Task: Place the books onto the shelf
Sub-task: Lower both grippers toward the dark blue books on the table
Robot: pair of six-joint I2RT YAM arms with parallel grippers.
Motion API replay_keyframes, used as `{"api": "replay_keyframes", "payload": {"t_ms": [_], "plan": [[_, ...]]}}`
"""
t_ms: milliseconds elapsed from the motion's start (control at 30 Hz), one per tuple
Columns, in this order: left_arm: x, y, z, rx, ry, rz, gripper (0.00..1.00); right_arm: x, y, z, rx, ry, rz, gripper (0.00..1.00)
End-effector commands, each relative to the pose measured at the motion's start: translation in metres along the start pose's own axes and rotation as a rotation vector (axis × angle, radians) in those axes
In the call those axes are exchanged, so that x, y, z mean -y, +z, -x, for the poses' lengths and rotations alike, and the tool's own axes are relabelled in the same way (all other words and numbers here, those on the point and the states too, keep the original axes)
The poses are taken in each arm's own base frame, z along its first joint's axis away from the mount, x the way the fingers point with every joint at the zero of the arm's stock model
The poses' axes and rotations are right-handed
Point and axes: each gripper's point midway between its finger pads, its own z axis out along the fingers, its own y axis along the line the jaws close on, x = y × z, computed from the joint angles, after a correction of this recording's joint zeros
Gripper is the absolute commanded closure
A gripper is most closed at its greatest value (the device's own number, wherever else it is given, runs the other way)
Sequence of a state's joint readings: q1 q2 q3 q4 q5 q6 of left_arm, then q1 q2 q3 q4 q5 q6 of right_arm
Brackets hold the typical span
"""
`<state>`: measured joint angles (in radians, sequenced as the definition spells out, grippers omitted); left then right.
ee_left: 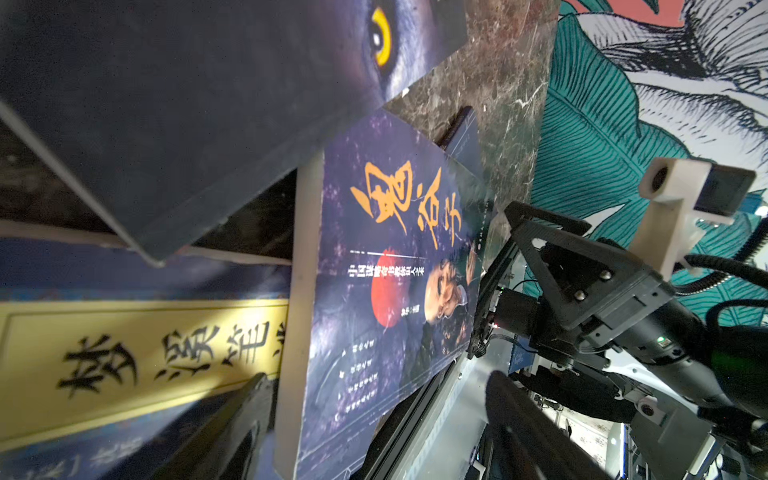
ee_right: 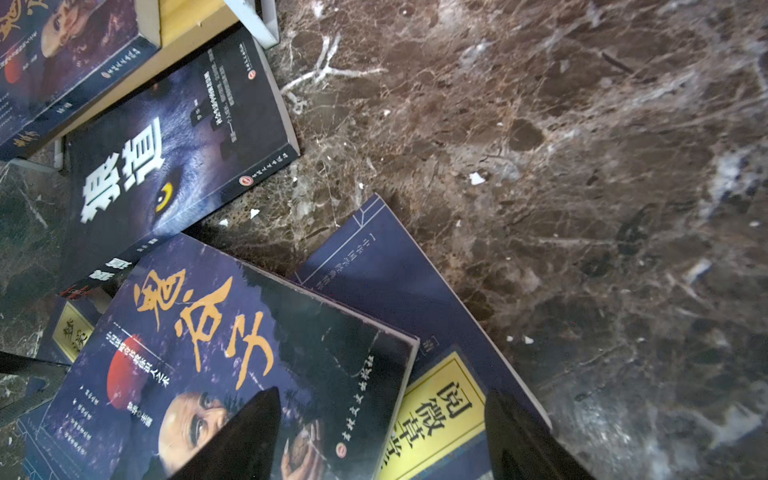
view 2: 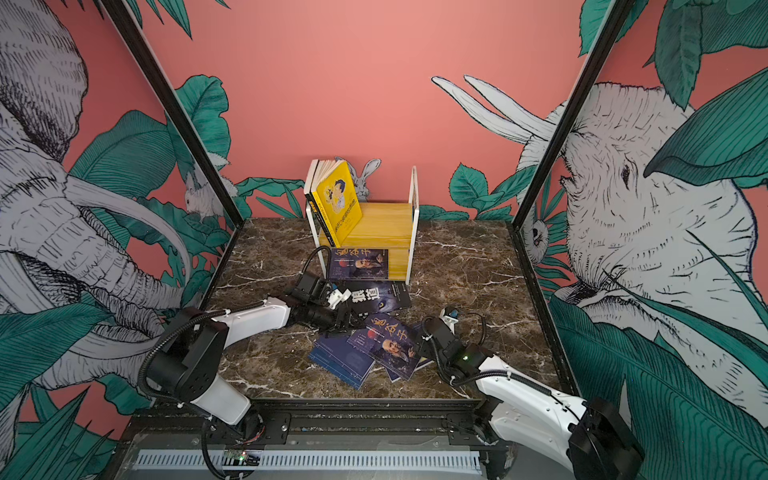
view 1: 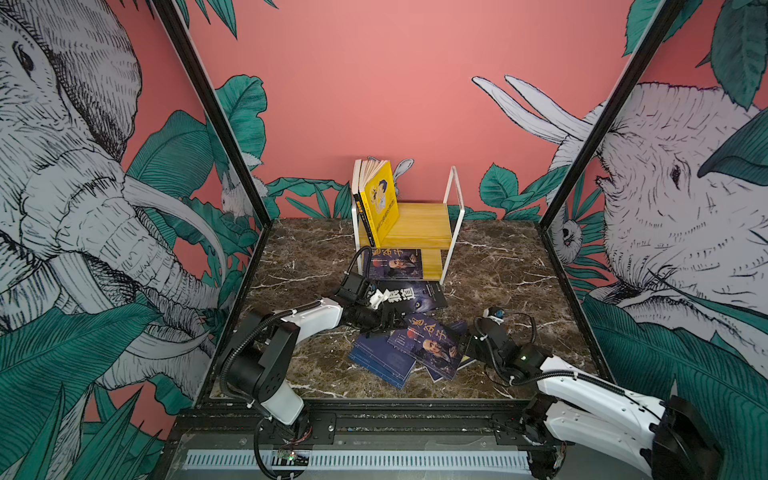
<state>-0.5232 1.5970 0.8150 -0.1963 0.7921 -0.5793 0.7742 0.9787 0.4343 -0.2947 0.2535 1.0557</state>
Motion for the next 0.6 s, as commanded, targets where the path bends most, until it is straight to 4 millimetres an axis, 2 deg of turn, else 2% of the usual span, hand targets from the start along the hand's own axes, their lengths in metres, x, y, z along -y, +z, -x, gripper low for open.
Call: {"api": "replay_keyframes", "payload": {"t_ms": [0, 167, 400, 567], "plan": [[-0.004, 0.004, -0.002, -0.020, -0.006, 0.016, 0.18, -0.012, 0.003, 0.000, -0.001, 0.056, 0.037, 0.22], [-0.009, 0.011, -0.003, -0.039, -0.053, 0.013, 0.19, -0.019, 0.011, -0.005, -0.010, 0.062, 0.058, 0.24], [0.001, 0.015, -0.002, -0.049, -0.078, -0.043, 0.24, -0.023, 0.020, -0.014, -0.028, 0.065, 0.065, 0.26], [0.028, 0.010, 0.002, -0.059, -0.098, -0.151, 0.33, -0.022, 0.020, -0.016, -0.029, 0.068, 0.059, 0.27]]}}
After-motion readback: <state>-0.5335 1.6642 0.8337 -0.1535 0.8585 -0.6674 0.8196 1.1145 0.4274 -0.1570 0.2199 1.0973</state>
